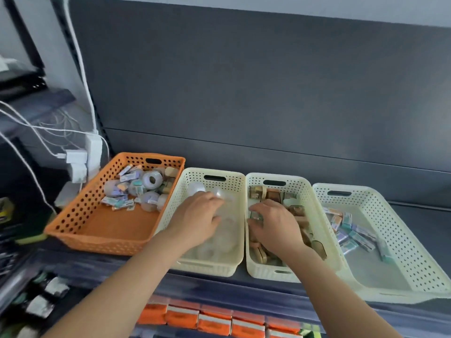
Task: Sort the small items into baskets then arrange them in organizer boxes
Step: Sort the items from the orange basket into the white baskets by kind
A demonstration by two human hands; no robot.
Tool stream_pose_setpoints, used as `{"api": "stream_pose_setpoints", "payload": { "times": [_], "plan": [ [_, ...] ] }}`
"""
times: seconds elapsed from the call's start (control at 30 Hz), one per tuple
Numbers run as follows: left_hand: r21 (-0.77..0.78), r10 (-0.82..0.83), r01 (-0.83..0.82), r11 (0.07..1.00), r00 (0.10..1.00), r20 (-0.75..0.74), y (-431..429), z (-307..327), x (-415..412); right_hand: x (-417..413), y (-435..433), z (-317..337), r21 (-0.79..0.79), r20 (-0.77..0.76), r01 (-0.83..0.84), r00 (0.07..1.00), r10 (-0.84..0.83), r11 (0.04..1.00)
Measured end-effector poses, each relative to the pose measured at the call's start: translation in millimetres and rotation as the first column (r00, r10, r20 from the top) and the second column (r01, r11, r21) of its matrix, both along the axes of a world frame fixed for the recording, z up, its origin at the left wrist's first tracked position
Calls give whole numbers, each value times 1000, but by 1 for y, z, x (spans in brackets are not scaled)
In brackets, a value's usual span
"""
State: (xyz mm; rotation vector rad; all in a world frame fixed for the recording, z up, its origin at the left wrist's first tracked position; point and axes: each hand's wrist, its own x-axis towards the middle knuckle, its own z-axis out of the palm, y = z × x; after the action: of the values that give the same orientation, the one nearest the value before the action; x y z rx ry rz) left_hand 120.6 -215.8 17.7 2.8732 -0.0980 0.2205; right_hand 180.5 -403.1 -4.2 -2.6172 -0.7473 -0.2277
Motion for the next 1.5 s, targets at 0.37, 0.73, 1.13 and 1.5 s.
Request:
{"api": "stream_pose_setpoints", "payload": {
  "times": [0.37, 0.73, 1.13, 1.5],
  "plan": [
    [162, 294, -288, 944, 956, -16, 154, -5, -21, -6, 167, 15, -50, -2, -298, 954, 298, 953],
    [180, 280, -261, 948, 956, -91, 256, -40, 2, 5, 273, -2, -423, -23, -266, 959, 283, 866],
    [114, 198, -190, 975, 978, -71, 270, -45, 18, 15, 307, -13, -226, -148, -207, 973, 177, 952],
    [7, 167, -167, 986, 985, -48, 273, -42, 16, 20, 317, -29, -65, -128, -156, 981, 147, 986]
  ]
}}
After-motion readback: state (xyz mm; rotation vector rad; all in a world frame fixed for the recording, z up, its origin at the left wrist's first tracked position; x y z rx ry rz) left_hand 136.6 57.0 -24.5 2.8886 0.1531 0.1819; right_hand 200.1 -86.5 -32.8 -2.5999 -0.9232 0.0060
